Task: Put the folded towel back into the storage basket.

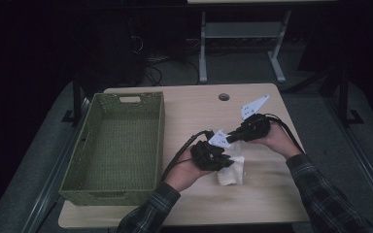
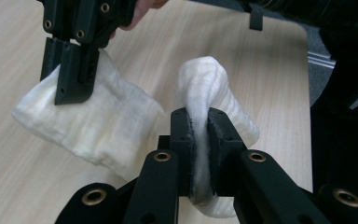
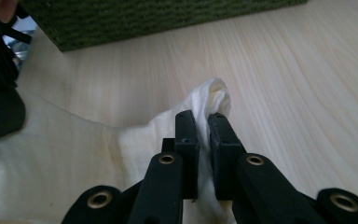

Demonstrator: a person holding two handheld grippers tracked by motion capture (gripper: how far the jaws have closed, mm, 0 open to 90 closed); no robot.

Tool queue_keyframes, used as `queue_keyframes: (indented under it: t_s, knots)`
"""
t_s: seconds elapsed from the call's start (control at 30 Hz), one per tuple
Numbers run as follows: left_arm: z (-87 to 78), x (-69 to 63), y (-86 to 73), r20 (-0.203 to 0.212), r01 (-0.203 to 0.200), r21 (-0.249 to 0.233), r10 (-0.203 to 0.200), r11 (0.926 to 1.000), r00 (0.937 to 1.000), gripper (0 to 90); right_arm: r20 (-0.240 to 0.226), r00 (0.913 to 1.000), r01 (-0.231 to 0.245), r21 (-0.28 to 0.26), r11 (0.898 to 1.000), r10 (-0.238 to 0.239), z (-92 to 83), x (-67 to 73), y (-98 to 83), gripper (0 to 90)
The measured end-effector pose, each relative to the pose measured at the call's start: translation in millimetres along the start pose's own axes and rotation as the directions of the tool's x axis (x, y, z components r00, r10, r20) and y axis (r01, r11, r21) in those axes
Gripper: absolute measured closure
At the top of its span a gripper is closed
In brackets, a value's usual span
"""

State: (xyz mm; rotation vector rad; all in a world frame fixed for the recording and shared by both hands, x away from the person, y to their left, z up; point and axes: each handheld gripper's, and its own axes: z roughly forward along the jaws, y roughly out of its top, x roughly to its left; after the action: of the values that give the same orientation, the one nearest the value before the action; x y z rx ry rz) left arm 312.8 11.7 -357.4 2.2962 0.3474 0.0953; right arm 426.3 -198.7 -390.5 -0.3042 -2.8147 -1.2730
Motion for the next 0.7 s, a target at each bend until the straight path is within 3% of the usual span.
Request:
queue_keyframes:
  t_s: [0.37,0.7]
  knots:
    - [-41.9,16.4,7.7,-0.023,0.013,-0.046,-0.014,0.9988,0.9996,81.5,0.011,0.9993,0.037,-0.032,0.999,-0.037,-4.1,2.8,38.2,84.1]
    - [-81.6,31.3,4.0,-0.061,0.02,-0.057,-0.023,0.9982,0.9979,81.5,0.028,0.9969,0.075,-0.044,0.996,-0.074,6.8,3.5,78.4,84.1]
